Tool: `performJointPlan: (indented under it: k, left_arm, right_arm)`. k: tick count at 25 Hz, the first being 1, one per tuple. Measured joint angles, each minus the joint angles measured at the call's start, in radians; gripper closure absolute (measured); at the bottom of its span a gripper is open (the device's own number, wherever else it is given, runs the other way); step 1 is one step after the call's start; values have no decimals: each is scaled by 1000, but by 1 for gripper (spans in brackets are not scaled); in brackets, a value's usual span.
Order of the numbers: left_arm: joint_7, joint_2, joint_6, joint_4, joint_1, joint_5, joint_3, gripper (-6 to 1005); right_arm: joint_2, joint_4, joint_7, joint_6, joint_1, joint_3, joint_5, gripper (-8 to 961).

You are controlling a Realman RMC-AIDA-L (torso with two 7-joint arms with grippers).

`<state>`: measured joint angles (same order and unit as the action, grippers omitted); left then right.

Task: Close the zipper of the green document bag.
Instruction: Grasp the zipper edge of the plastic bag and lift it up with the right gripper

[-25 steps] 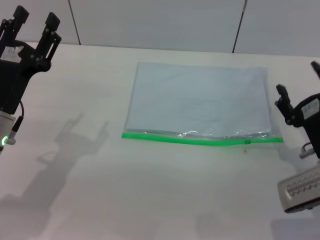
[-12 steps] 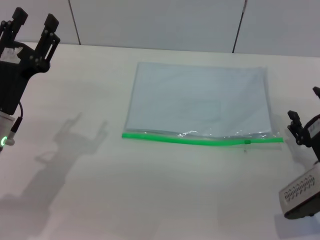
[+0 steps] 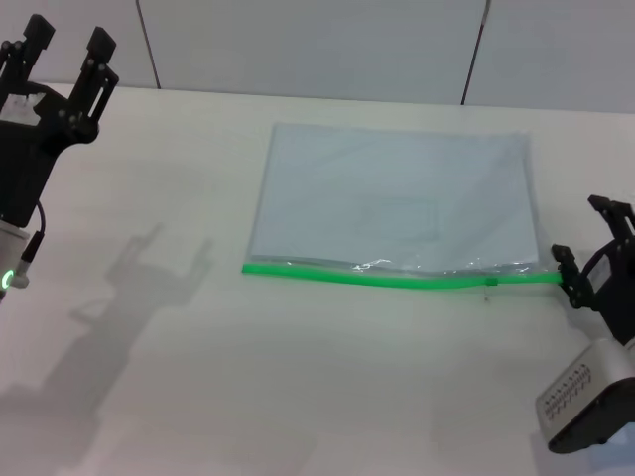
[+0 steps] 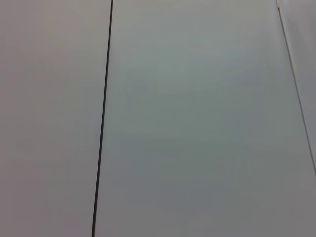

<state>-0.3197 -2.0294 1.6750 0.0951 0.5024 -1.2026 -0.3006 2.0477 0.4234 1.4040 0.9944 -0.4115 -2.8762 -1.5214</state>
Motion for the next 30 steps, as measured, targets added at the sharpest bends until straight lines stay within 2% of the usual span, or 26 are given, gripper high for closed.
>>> performJointPlan:
  k: [8,18,28,30]
  left_arm:
    - [0,0,-2,-1,0,0,0,309]
    - [-1,0,-2,1,0,0,0,310]
    - [-1,0,-12,5,7,-6,0,310]
    - [-1,0,-12,5,7,-7,0,310]
  right_arm:
    - [-1,30,3,-62,-13,0,8,175]
    - [0,87,5,-63,-22,0,136,184]
    - [-1,89,6,-124,-55,0,135,193]
    - [-1,89,6,-130,-56,0,136,275]
